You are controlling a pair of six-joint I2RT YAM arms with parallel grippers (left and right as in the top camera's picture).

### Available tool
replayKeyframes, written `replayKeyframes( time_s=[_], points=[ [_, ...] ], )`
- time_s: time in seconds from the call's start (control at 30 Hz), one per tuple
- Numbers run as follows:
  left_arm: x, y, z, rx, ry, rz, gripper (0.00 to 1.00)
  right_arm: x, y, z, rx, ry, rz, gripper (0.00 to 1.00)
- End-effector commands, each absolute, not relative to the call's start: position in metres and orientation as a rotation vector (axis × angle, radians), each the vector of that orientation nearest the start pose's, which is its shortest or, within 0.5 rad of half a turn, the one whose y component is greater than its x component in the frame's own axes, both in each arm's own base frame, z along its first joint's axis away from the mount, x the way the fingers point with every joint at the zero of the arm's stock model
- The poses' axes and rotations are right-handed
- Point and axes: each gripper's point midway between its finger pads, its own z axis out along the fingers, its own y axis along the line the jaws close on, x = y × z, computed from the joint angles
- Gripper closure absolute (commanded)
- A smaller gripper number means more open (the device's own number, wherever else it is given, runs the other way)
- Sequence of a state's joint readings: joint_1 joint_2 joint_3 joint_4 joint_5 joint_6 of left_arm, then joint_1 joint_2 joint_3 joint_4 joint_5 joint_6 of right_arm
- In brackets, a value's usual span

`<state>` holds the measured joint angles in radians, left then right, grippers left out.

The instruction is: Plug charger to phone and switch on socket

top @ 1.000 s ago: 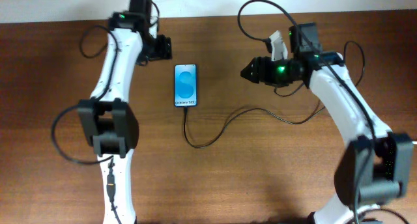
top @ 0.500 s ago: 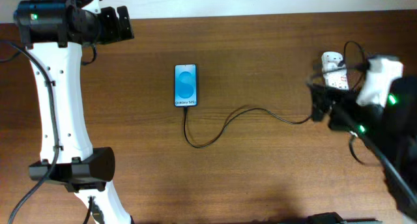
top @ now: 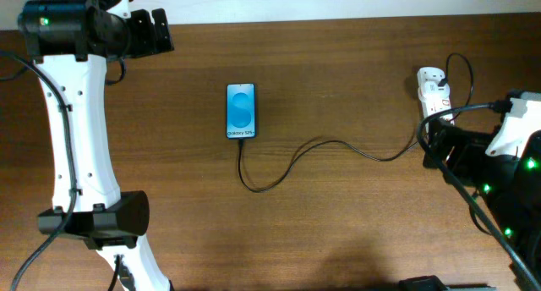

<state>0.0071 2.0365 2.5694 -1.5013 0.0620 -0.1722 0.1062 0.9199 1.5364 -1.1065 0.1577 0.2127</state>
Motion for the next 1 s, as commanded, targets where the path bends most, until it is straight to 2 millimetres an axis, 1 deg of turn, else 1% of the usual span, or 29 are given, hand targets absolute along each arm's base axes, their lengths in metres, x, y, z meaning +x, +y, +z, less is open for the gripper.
replayKeyframes(
  time_s=[0.0,0.07,0.1,0.23,0.27,0.33,0.37,0.47,0.5,0.57,0.63,0.67,0.7,0.97],
  points=[
    [0.458,-0.005,0.325,-0.202,2.53,-0.128,0.01,0.244,-0.012,0.388,0.25,1.942,0.009,0.02],
    [0.458,-0.004,0.325,-0.203,2.53,-0.128,0.01,0.242,-0.019,0.372,0.277,1.812,0.011,0.02],
    [0.458,-0.005,0.325,-0.202,2.53,-0.128,0.0,0.238,-0.024,0.359,0.29,1.708,0.024,0.02],
    [0.458,-0.005,0.325,-0.202,2.53,-0.128,0.01,0.228,-0.022,0.325,0.249,1.49,0.084,0.02],
    [0.458,-0.005,0.325,-0.202,2.53,-0.128,0.0,0.228,-0.021,0.303,0.238,1.443,0.092,0.02],
    [0.458,-0.005,0.325,-0.202,2.53,-0.128,0.01,0.231,-0.018,0.275,0.221,1.407,0.106,0.02],
    [0.458,-0.005,0.325,-0.202,2.53,-0.128,0.0,0.233,-0.016,0.266,0.209,1.391,0.116,0.02],
    [0.458,-0.005,0.325,-0.202,2.53,-0.128,0.01,0.239,-0.009,0.236,0.17,1.376,0.147,0.02],
    [0.458,-0.005,0.325,-0.202,2.53,-0.128,0.01,0.242,-0.002,0.22,0.137,1.404,0.178,0.02],
    [0.458,-0.004,0.325,-0.203,2.53,-0.128,0.0,0.245,0.002,0.206,0.122,1.442,0.194,0.02],
    [0.458,-0.005,0.325,-0.202,2.53,-0.128,0.0,0.246,0.002,0.188,0.134,1.517,0.193,0.02],
    [0.458,-0.005,0.325,-0.202,2.53,-0.128,0.0,0.246,0.002,0.168,0.146,1.594,0.194,0.02],
    [0.458,-0.005,0.325,-0.202,2.53,-0.128,0.01,0.246,0.003,0.156,0.155,1.646,0.199,0.02],
    [0.458,-0.005,0.325,-0.202,2.53,-0.128,0.01,0.246,0.005,0.157,0.143,1.642,0.21,0.02]
  ],
)
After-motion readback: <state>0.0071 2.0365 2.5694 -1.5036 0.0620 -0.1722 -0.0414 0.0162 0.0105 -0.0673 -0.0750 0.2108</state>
